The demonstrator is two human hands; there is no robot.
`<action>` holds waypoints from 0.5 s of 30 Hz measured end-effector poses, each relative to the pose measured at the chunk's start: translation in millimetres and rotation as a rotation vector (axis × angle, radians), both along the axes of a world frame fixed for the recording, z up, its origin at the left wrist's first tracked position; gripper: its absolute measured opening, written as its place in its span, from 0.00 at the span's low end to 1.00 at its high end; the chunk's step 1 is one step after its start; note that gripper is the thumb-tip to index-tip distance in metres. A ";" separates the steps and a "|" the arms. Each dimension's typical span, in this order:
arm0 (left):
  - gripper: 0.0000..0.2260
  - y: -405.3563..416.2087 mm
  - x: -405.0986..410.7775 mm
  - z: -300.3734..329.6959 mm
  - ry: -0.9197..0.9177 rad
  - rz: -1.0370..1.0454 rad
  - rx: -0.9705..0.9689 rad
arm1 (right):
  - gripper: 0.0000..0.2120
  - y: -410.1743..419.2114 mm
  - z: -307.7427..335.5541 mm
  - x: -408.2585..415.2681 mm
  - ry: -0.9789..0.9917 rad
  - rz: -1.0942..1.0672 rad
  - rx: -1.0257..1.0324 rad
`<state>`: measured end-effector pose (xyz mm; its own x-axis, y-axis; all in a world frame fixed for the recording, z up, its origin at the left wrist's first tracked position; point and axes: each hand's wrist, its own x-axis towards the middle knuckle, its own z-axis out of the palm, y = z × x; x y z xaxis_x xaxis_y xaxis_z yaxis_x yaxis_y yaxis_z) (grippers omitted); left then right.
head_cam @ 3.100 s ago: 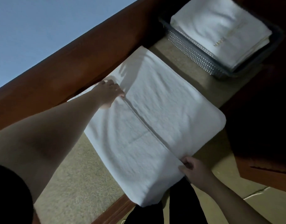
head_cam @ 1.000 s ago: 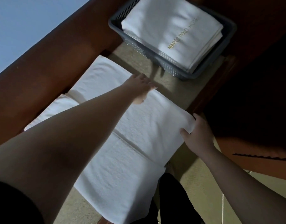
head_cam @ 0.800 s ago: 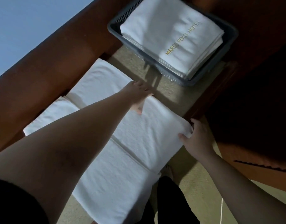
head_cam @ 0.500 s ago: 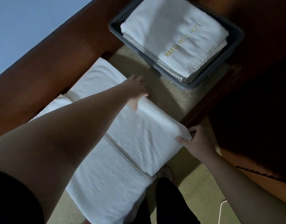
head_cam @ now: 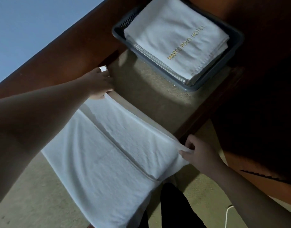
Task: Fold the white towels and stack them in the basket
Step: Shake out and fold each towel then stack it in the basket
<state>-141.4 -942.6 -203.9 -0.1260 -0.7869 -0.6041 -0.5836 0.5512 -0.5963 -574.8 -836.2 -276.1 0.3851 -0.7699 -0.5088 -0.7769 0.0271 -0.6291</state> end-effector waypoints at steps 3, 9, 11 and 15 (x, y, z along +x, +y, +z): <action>0.15 23.8 25.1 3.5 0.032 0.003 -0.028 | 0.12 26.3 18.8 10.8 0.024 0.029 -0.028; 0.23 80.1 73.8 2.6 -0.009 0.003 -0.143 | 0.20 93.5 49.0 48.3 0.138 0.200 -0.349; 0.24 99.3 90.1 5.8 0.007 0.031 -0.190 | 0.26 119.3 64.1 68.8 0.199 0.254 -0.508; 0.22 140.1 120.2 15.2 0.076 0.110 -0.273 | 0.28 164.9 78.6 99.1 0.226 0.335 -0.467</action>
<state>-21.2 -802.5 -188.7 -0.0676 -0.9303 -0.3604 -0.6795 0.3075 -0.6662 -475.7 -671.3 -197.5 0.5665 -0.7869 -0.2446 -0.8110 -0.4798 -0.3347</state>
